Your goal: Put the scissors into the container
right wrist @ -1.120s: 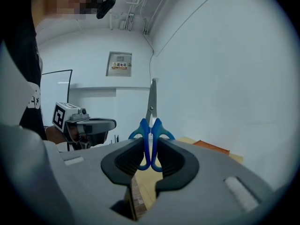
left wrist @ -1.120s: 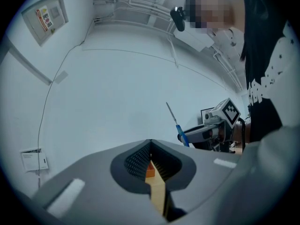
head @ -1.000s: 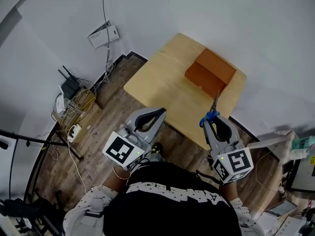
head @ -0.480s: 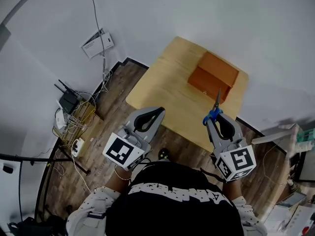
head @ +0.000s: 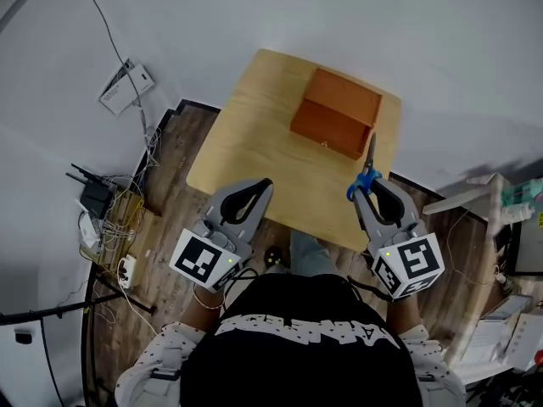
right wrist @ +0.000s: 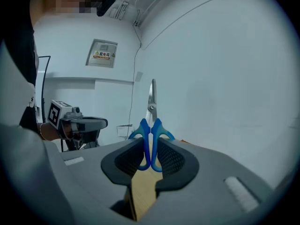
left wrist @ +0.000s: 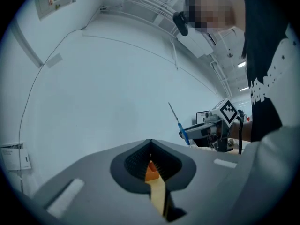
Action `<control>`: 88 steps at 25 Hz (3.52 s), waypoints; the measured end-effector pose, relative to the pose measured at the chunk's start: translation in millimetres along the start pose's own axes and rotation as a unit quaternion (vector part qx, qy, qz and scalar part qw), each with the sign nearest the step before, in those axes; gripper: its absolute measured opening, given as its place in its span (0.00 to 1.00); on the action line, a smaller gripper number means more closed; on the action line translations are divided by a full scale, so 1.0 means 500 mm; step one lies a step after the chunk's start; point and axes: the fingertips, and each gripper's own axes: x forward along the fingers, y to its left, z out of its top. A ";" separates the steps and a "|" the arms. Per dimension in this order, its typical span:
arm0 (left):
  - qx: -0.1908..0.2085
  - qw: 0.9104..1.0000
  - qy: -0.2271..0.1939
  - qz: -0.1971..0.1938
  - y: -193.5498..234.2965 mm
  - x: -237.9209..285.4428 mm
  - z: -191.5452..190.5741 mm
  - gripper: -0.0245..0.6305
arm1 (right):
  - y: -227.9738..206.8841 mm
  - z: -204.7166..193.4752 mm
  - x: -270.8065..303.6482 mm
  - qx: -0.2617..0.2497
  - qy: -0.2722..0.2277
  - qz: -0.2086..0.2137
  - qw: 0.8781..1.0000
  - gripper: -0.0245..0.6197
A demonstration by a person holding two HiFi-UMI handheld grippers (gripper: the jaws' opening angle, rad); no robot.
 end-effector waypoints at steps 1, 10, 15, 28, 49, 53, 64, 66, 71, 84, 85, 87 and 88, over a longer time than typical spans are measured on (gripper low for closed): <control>0.003 1.000 -0.001 0.003 0.005 0.006 0.002 0.04 | -0.011 -0.001 0.007 -0.001 0.000 -0.002 1.000 0.20; 0.015 0.999 -0.013 0.030 0.061 0.057 0.016 0.04 | -0.105 -0.002 0.083 -0.019 0.014 -0.009 1.000 0.20; 0.014 1.000 0.005 0.025 0.072 0.096 0.013 0.04 | -0.140 -0.007 0.123 -0.022 0.025 -0.003 0.999 0.20; 0.012 0.999 0.000 0.038 0.120 0.144 0.018 0.04 | -0.202 -0.070 0.223 -0.083 0.090 -0.004 0.992 0.20; 0.006 0.997 0.017 0.070 0.180 0.181 0.006 0.04 | -0.251 -0.162 0.351 -0.077 0.153 0.023 0.985 0.20; 0.007 0.997 0.013 0.075 0.192 0.186 0.010 0.04 | -0.255 -0.184 0.372 -0.084 0.170 0.032 0.981 0.20; 0.005 0.995 0.027 0.095 0.211 0.181 -0.003 0.04 | -0.264 -0.244 0.415 -0.082 0.211 0.054 0.973 0.20; 0.005 0.995 0.029 0.099 0.214 0.178 -0.006 0.04 | -0.265 -0.256 0.422 -0.083 0.219 0.058 0.970 0.20; 0.002 0.994 0.033 0.106 0.222 0.168 -0.009 0.04 | -0.264 -0.284 0.437 -0.090 0.246 0.064 0.963 0.20; 0.003 0.992 0.043 0.115 0.230 0.173 -0.013 0.04 | -0.279 -0.372 0.460 -0.110 0.315 0.090 0.938 0.20; 0.004 0.992 0.043 0.115 0.231 0.173 -0.012 0.04 | -0.280 -0.378 0.461 -0.111 0.321 0.092 0.936 0.20; 0.006 0.992 0.044 0.117 0.234 0.172 -0.010 0.04 | -0.280 -0.388 0.466 -0.115 0.331 0.095 0.932 0.20; 0.006 0.992 0.044 0.118 0.235 0.172 -0.011 0.04 | -0.281 -0.394 0.468 -0.118 0.337 0.097 0.929 0.20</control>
